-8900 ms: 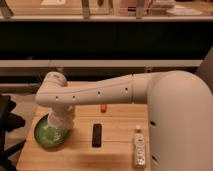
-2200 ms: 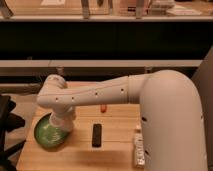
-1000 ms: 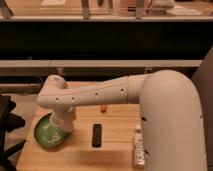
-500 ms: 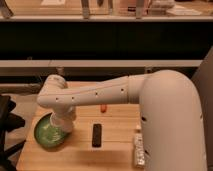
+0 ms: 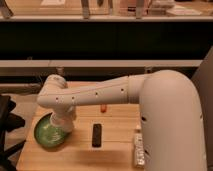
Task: Place the ceramic cup in the ceramic bowl
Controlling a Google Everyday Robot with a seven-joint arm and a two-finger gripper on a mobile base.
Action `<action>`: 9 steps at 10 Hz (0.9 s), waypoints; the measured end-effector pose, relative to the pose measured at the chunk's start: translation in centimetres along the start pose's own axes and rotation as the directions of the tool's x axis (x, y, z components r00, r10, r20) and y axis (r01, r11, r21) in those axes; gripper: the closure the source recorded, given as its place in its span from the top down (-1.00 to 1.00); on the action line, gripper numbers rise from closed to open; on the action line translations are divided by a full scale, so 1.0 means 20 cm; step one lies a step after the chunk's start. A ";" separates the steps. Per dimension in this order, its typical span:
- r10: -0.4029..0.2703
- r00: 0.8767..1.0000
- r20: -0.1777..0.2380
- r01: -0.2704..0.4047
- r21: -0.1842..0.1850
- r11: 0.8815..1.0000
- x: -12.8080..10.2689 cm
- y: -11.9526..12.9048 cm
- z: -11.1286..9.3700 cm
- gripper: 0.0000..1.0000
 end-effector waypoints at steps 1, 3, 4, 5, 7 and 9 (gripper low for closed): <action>-0.001 1.000 0.000 0.001 0.000 1.000 0.00 0.00 0.00 -0.47; -0.005 1.000 0.001 0.005 0.000 1.000 0.00 0.00 0.00 -0.47; -0.006 1.000 0.001 0.006 0.000 1.000 0.00 0.00 0.00 -0.47; -0.008 1.000 0.001 0.008 0.000 1.000 0.00 0.00 0.00 -0.47; -0.010 1.000 0.002 0.010 0.000 1.000 0.00 0.00 0.00 -0.47; -0.013 1.000 0.002 0.013 0.000 1.000 0.00 -0.01 0.01 -0.47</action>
